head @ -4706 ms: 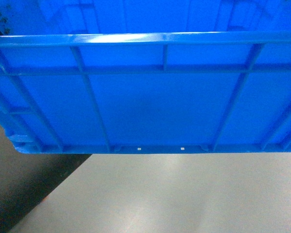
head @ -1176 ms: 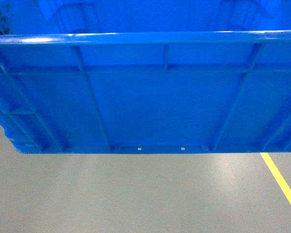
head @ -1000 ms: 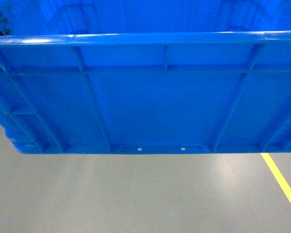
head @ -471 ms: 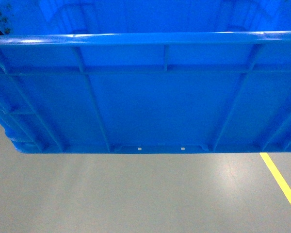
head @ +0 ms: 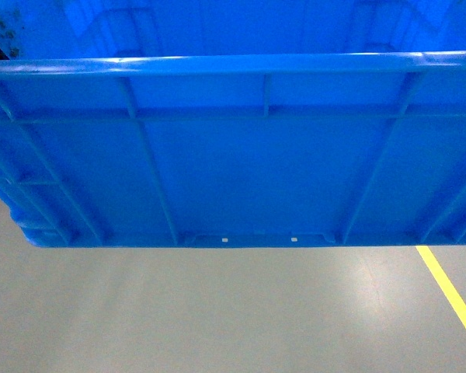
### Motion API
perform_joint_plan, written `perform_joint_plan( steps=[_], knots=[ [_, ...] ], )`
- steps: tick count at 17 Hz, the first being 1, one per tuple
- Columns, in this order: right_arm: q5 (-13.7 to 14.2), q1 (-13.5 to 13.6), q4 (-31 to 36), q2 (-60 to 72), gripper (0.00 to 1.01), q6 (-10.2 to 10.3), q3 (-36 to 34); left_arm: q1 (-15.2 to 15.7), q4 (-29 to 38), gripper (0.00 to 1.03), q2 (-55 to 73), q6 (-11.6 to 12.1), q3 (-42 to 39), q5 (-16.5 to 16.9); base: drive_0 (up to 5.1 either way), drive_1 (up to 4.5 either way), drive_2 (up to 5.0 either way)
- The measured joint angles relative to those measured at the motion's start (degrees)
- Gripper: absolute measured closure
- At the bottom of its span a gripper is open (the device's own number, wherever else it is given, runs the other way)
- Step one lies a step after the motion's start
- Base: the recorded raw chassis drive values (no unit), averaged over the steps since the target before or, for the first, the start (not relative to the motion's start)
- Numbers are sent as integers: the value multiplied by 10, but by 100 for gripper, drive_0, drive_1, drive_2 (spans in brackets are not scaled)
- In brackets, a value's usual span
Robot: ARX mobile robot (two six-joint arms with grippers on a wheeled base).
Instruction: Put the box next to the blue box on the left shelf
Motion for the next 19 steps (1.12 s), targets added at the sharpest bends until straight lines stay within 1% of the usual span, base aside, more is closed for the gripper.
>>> perform_joint_plan(
  steps=[19],
  knots=[
    [0,0,1,0,94,0,0,0,1,98,0,0,0,0,-6,424,-437]
  ],
)
